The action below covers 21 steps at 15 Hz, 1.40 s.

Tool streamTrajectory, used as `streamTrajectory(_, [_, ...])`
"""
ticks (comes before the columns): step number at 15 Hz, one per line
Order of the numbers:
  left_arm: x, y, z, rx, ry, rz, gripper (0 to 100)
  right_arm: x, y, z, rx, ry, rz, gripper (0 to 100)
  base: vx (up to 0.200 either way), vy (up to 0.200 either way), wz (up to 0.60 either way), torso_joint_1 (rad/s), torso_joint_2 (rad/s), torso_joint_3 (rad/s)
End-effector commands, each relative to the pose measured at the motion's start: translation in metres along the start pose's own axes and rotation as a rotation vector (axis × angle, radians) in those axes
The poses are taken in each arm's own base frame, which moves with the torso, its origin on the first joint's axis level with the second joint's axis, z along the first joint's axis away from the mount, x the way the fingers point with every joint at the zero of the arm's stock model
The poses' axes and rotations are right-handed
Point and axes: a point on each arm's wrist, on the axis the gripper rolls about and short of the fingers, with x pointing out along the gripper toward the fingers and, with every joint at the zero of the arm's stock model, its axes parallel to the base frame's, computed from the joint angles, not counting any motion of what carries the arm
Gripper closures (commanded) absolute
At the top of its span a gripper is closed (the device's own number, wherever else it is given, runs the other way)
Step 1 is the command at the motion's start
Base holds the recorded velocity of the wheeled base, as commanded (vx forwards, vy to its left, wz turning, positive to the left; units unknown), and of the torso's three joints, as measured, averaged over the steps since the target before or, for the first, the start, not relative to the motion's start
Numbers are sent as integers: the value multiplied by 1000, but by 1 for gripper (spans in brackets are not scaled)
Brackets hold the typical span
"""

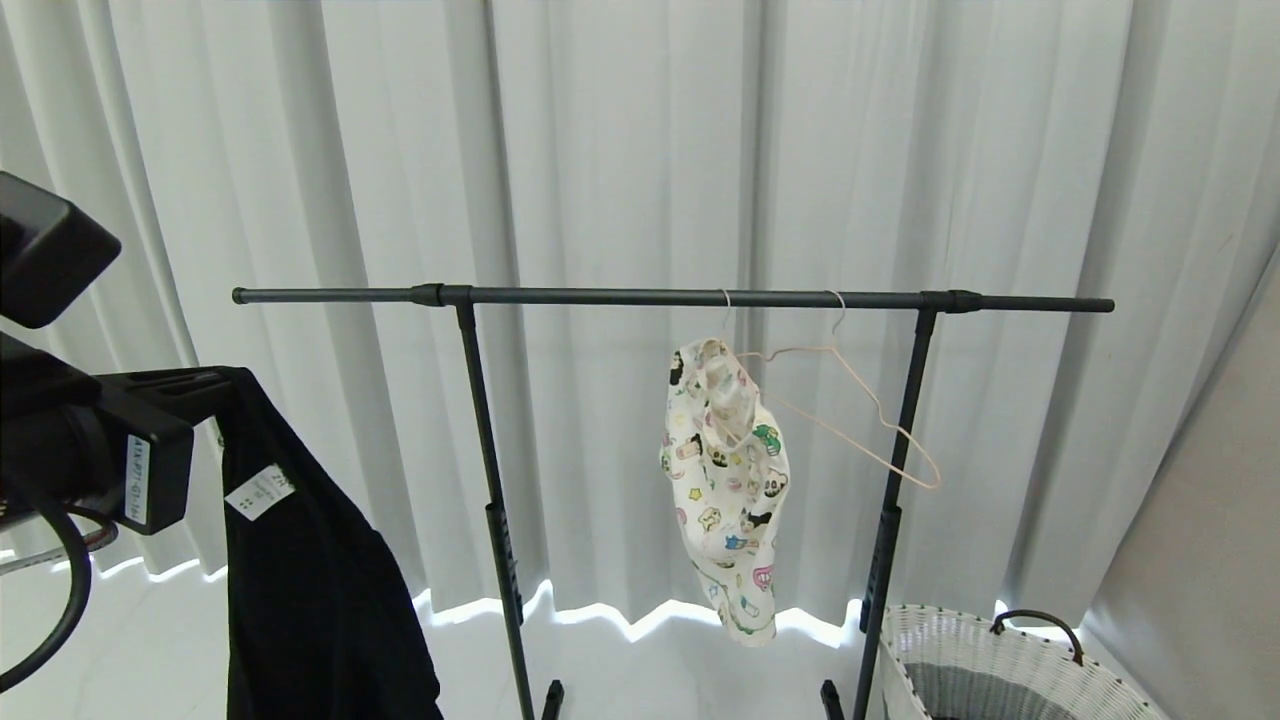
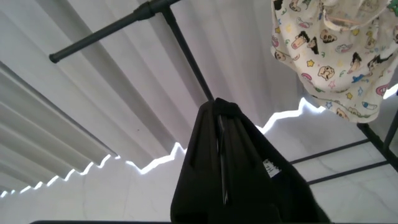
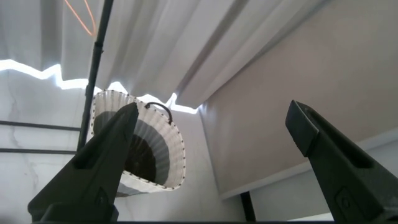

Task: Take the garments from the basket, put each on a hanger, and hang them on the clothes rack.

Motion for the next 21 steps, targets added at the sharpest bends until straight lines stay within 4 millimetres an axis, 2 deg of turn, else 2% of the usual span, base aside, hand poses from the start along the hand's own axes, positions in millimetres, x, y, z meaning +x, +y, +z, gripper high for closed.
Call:
streamTrajectory(1, [0,0,0,1,-1,0,100,-6,1,-5,0,-21,27,0,0,0,0,105,-203,-110])
streamTrajectory(7, [0,0,0,37,1,-1,100,-3,2,-4,4,-88,17,0,0,0,0,15,-30,-16])
streamTrajectory(9, [1,0,0,37,3,0,100,7,7,-7,-26,-141,-13,0,0,0,0,0,0,0])
streamTrajectory(13, [1,0,1,36,-1,3,100,22,10,-3,-28,-113,-30,0,0,0,0,12,-15,-13])
streamTrajectory(21, [-1,1,2,27,-9,3,100,28,12,-1,-27,-122,-11,0,0,0,0,203,-427,-221])
